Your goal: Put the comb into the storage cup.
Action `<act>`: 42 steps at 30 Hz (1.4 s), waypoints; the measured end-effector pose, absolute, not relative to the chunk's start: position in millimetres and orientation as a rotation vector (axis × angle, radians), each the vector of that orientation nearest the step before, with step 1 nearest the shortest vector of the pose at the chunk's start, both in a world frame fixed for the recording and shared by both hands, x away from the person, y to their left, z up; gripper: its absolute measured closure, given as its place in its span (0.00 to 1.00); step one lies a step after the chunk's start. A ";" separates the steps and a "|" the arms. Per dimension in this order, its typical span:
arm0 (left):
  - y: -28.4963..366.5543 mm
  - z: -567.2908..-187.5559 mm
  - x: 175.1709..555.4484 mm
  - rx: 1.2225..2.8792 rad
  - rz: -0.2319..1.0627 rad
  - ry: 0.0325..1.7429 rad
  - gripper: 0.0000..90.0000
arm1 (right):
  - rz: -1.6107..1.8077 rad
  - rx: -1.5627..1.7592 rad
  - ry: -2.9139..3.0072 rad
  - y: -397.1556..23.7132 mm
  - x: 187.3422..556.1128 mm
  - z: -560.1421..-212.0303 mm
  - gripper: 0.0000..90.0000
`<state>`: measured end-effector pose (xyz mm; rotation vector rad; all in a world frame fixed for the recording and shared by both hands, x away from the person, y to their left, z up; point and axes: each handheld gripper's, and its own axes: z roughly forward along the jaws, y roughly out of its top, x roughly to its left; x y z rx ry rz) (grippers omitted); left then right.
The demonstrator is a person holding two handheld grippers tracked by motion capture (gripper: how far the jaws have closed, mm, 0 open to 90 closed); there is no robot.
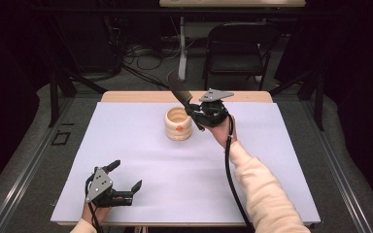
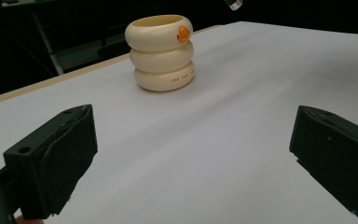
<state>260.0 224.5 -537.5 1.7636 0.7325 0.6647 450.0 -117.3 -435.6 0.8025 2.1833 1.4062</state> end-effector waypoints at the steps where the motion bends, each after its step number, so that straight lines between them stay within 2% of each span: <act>1: 224.5 -537.5 260.0 1.764 0.665 0.732 0.01 | 1.406 0.802 2.183 -117.3 450.0 -435.6 0.80; 42: 224.1 -537.5 259.9 1.762 0.662 0.732 0.01 | 1.441 0.765 2.140 -103.0 454.8 -428.1 0.80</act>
